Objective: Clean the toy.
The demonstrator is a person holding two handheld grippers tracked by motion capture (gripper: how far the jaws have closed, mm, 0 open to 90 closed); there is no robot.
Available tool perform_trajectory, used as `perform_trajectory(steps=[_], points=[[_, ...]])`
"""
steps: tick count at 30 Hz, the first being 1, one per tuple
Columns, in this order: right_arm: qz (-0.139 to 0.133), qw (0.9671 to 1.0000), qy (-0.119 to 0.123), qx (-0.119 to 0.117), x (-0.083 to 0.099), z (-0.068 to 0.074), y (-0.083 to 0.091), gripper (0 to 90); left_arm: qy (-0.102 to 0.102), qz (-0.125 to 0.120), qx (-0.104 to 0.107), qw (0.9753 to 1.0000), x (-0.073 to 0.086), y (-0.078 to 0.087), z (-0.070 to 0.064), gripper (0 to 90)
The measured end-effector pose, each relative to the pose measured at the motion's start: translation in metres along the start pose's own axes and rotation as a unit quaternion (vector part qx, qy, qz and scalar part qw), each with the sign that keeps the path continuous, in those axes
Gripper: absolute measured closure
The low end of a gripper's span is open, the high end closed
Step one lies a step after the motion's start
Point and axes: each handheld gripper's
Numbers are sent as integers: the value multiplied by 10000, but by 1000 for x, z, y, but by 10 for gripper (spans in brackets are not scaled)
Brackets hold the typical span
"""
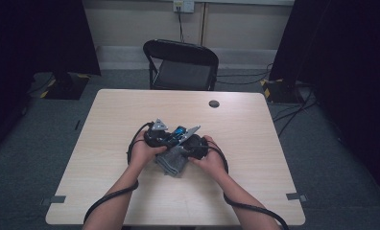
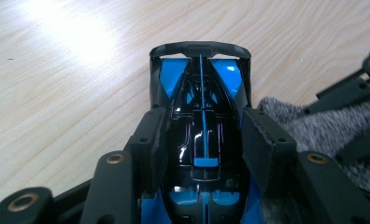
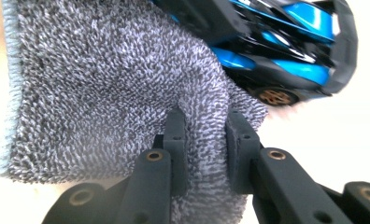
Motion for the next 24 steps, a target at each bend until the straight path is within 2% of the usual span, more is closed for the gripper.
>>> perform_trajectory(steps=[5,13,16,24], points=[[-45,9998,-211,34,4,-10,1,732,39,-27,13,10000,0,-1,0,514],[-31,9994,-349,65,5,-21,2,731,72,-22,26,10000,0,-1,-1,514],[-43,9988,-493,56,6,-27,2,731,73,-39,31,10000,0,-1,-1,514],[-31,9980,-616,134,8,-37,4,731,37,-37,-8,10000,0,-1,-1,515]])
Point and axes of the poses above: each handheld gripper's, and its own axes: y roughly backward along the jaws, x roughly out of its underside, z roughly to its left, and after that the axes turned 8 degrees about -y, right-handed
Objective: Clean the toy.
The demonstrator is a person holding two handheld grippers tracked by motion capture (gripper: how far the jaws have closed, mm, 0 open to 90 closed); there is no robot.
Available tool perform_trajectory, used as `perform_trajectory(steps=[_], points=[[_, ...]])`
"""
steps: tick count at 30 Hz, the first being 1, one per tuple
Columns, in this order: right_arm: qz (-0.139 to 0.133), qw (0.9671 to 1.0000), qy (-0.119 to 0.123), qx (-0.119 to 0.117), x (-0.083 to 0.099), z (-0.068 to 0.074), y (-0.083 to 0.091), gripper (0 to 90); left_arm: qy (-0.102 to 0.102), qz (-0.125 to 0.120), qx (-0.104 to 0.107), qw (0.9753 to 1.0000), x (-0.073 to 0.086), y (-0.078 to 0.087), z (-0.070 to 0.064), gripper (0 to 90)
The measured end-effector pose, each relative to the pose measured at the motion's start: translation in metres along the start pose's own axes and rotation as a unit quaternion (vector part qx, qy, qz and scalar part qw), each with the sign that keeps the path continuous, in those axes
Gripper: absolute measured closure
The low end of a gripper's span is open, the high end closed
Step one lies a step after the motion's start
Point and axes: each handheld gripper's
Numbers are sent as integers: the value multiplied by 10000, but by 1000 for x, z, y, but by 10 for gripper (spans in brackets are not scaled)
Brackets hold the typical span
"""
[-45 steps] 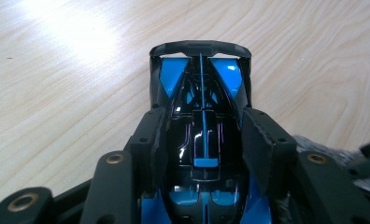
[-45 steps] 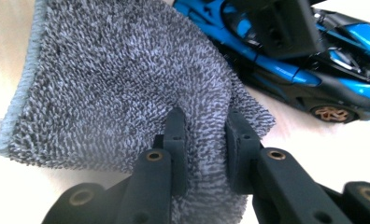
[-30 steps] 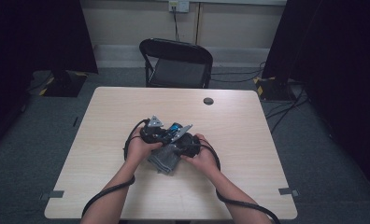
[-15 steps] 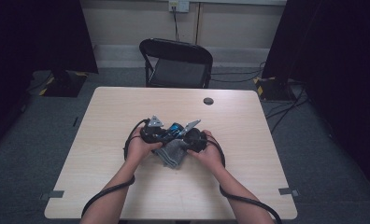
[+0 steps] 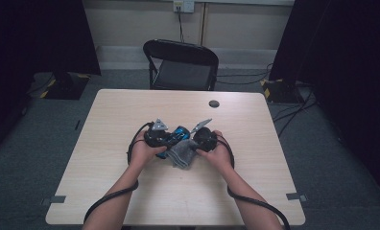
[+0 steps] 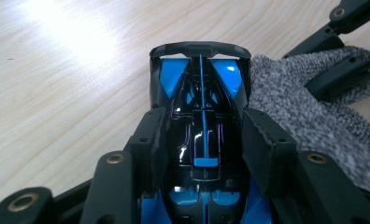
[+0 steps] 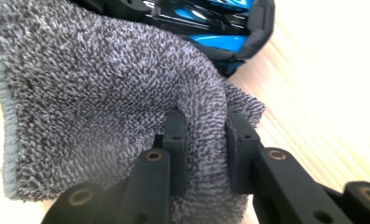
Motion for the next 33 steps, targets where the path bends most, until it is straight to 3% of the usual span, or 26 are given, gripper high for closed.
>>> perform_trajectory(steps=[13,23,33], points=[[62,9999,-74,107,-2,-10,1,731,1,-12,-6,10000,0,0,0,515],[66,9993,-313,172,-3,-23,1,731,38,-44,12,10000,1,0,-1,515],[56,9988,-340,344,-5,-28,3,731,29,-54,10,10000,1,-1,-1,515]])
Point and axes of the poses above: each handheld gripper's, and its own axes: y roughly backward along the jaws, x roughly out of its underside, z roughly to its left, and after that the axes turned 8 degrees about -y, right-handed
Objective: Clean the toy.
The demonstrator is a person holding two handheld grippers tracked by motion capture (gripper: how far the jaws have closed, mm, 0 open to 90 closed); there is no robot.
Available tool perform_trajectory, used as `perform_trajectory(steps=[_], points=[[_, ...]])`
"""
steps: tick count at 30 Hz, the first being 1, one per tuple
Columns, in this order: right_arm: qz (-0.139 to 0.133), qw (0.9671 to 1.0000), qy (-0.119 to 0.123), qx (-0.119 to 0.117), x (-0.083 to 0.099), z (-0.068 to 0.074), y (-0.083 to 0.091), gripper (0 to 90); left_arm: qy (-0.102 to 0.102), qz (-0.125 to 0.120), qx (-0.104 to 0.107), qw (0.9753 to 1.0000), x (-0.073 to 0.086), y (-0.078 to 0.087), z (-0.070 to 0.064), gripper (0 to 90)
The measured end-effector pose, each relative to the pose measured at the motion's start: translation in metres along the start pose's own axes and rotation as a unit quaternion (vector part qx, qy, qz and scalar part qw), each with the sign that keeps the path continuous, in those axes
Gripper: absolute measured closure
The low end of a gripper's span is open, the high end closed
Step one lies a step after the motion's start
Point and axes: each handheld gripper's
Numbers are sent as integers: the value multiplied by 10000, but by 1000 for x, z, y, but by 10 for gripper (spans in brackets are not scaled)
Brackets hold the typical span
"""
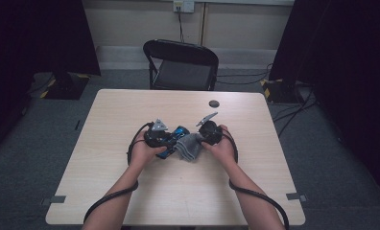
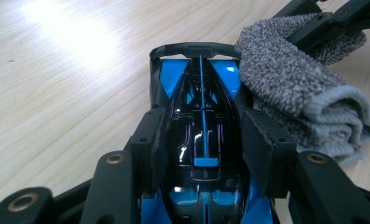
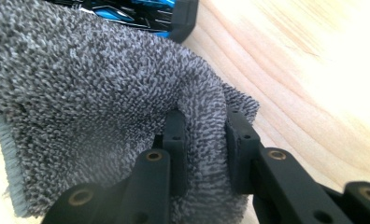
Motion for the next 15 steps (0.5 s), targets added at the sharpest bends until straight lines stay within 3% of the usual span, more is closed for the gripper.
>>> perform_trajectory(steps=[12,15], points=[[-33,9998,-50,183,-5,-7,-2,732,-41,31,-25,10000,-1,0,1,515],[-91,9995,-210,239,-4,-13,0,733,-2,15,11,10000,-1,-1,0,514]])
Point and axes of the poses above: each handheld gripper's, and its own axes: y roughly backward along the jaws, x roughly out of its underside, z roughly to its left, and after that the axes turned 8 degrees about -y, right-handed
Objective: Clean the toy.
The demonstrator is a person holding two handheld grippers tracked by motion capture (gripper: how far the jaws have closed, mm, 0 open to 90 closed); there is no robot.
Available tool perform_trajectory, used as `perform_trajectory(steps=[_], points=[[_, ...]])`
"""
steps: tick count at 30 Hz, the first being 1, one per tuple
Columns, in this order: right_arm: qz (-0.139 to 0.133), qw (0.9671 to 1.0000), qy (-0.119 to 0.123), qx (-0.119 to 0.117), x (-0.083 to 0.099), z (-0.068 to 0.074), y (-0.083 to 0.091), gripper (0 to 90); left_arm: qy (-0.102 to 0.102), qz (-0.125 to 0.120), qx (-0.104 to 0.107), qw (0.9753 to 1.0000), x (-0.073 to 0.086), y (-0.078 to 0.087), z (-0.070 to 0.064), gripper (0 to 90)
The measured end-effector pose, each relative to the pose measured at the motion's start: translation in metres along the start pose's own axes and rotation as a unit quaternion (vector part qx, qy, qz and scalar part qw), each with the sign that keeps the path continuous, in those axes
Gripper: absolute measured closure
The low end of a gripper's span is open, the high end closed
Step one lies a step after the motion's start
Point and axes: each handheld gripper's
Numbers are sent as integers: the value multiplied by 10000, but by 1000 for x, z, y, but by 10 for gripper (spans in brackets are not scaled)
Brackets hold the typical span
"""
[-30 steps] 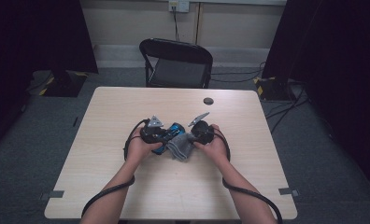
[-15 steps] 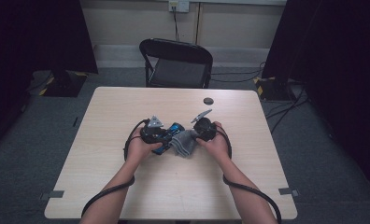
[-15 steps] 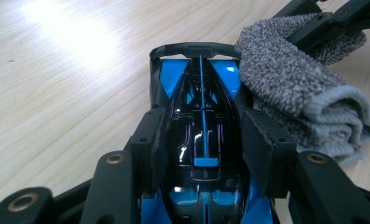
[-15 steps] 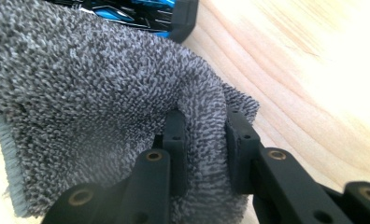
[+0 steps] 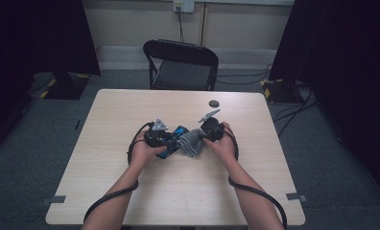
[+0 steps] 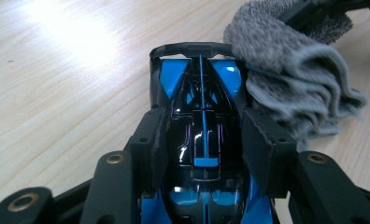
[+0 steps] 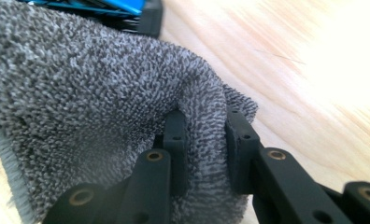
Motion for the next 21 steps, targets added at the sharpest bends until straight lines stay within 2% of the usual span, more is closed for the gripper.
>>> perform_trajectory(steps=[1,6,14,21], points=[[-15,10000,-29,29,1,-2,1,733,-43,12,-42,10000,0,0,0,514],[-59,9997,-227,20,6,-14,5,733,-2,14,15,10000,-1,0,0,515],[-94,9989,-414,177,16,-31,19,733,15,37,10,10000,-1,0,0,514],[-209,9985,-486,102,30,-38,32,733,56,86,9,9999,-3,0,0,514]])
Point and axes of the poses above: each handheld gripper's, and its own axes: y roughly backward along the jaws, x roughly out of its underside, z roughly to its left, and after that the axes turned 8 degrees about -y, right-handed
